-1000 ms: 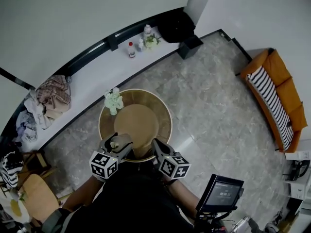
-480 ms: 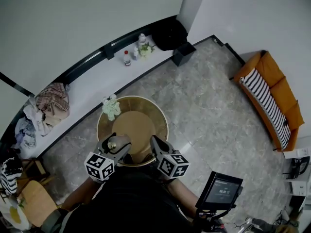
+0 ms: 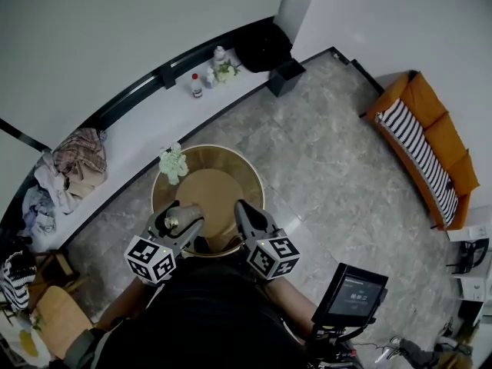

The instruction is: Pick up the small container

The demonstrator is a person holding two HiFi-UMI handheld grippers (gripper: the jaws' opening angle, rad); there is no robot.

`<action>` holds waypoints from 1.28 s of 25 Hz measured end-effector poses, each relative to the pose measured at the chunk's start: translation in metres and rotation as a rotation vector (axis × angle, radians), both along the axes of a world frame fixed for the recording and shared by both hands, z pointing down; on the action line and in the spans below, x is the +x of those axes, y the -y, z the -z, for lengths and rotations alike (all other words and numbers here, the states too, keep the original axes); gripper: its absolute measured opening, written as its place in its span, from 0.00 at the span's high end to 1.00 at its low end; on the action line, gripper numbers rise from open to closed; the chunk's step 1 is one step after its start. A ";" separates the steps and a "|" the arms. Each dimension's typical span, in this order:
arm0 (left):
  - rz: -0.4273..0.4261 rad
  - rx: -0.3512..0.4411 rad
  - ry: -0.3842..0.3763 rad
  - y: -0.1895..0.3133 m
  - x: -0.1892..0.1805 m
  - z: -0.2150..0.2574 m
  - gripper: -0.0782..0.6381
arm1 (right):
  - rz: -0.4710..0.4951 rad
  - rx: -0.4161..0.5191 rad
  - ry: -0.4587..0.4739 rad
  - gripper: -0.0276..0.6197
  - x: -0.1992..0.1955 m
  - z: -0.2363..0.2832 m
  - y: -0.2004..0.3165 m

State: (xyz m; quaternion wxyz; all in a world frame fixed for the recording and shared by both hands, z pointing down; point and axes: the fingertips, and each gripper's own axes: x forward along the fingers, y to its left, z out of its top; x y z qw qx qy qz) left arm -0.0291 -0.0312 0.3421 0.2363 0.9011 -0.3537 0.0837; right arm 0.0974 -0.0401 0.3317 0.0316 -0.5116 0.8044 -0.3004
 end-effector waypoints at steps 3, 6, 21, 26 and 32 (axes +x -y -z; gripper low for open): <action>0.005 0.010 -0.002 0.004 -0.003 0.003 0.43 | 0.002 0.026 -0.007 0.95 -0.001 0.007 0.003; 0.006 0.017 -0.003 0.008 -0.006 0.006 0.43 | 0.005 0.036 -0.009 0.95 -0.002 0.011 0.006; -0.005 0.021 -0.014 0.015 -0.006 0.002 0.43 | 0.017 0.008 -0.019 0.95 -0.009 0.002 0.006; -0.001 0.007 -0.013 0.016 -0.008 -0.002 0.43 | 0.020 -0.001 -0.017 0.95 -0.011 -0.001 0.006; 0.000 0.000 -0.012 0.014 -0.005 -0.004 0.43 | 0.015 -0.010 -0.011 0.95 -0.008 -0.002 0.005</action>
